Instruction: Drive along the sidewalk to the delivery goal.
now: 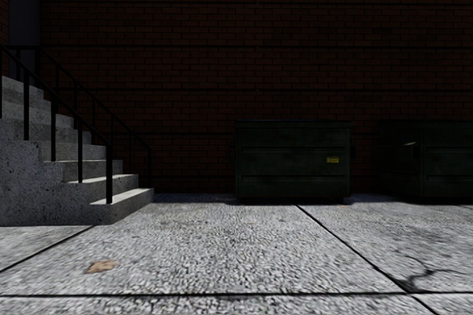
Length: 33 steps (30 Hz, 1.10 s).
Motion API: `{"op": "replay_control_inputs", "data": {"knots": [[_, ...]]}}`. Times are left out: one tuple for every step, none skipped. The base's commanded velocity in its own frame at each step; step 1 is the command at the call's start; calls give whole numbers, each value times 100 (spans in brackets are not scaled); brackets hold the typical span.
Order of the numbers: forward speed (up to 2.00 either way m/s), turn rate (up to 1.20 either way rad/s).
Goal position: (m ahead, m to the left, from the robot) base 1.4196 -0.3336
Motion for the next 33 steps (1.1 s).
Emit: {"op": "replay_control_inputs", "data": {"knots": [[64, 0], [63, 0], [63, 0], [63, 0], [63, 0], [63, 0], [63, 0], [63, 0], [63, 0], [63, 0], [63, 0], [63, 0], [63, 0], [63, 0], [63, 0], [63, 0], [63, 0], [63, 0], [63, 0], [63, 0], [62, 0], [62, 0], [62, 0], [62, 0], [62, 0], [62, 0], [62, 0], [62, 0], [62, 0], [62, 0], [62, 0], [62, 0], [62, 0]]}}
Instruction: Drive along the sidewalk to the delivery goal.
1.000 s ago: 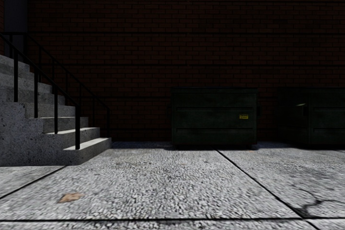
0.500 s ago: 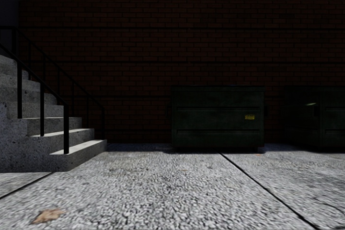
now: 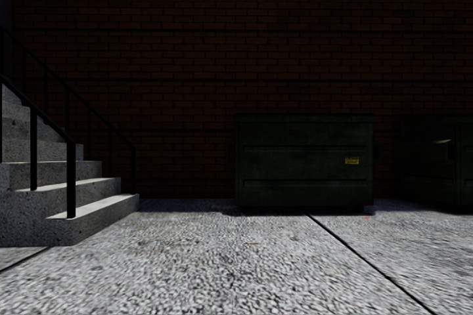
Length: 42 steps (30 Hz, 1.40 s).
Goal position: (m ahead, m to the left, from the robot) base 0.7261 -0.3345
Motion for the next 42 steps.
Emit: {"op": "replay_control_inputs", "data": {"knots": [[62, 0], [62, 0], [62, 0], [62, 0], [62, 0], [62, 0], [62, 0], [62, 0], [55, 0], [39, 0], [39, 0], [27, 0], [13, 0], [6, 0], [0, 0], [0, 0], [0, 0], [0, 0], [0, 0], [0, 0], [0, 0], [0, 0], [0, 0], [0, 0], [0, 0], [0, 0], [0, 0], [0, 0], [0, 0], [0, 0], [0, 0], [0, 0], [0, 0], [0, 0], [0, 0], [0, 0], [0, 0], [0, 0], [0, 0], [0, 0], [0, 0], [0, 0]]}}
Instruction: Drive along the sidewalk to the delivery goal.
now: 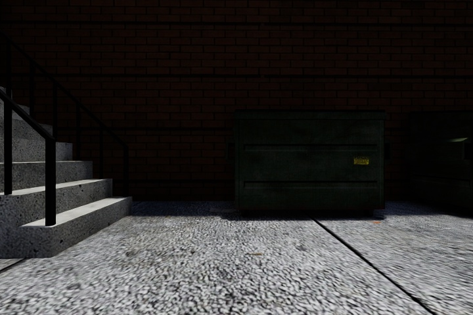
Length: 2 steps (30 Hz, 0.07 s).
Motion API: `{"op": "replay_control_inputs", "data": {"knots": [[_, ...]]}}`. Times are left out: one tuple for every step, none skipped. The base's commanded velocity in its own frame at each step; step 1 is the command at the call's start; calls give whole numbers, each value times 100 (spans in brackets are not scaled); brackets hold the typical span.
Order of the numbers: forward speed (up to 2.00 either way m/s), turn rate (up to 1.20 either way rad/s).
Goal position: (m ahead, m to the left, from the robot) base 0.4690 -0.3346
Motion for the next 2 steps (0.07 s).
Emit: {"op": "replay_control_inputs", "data": {"knots": [[0, 0], [0, 0]]}}
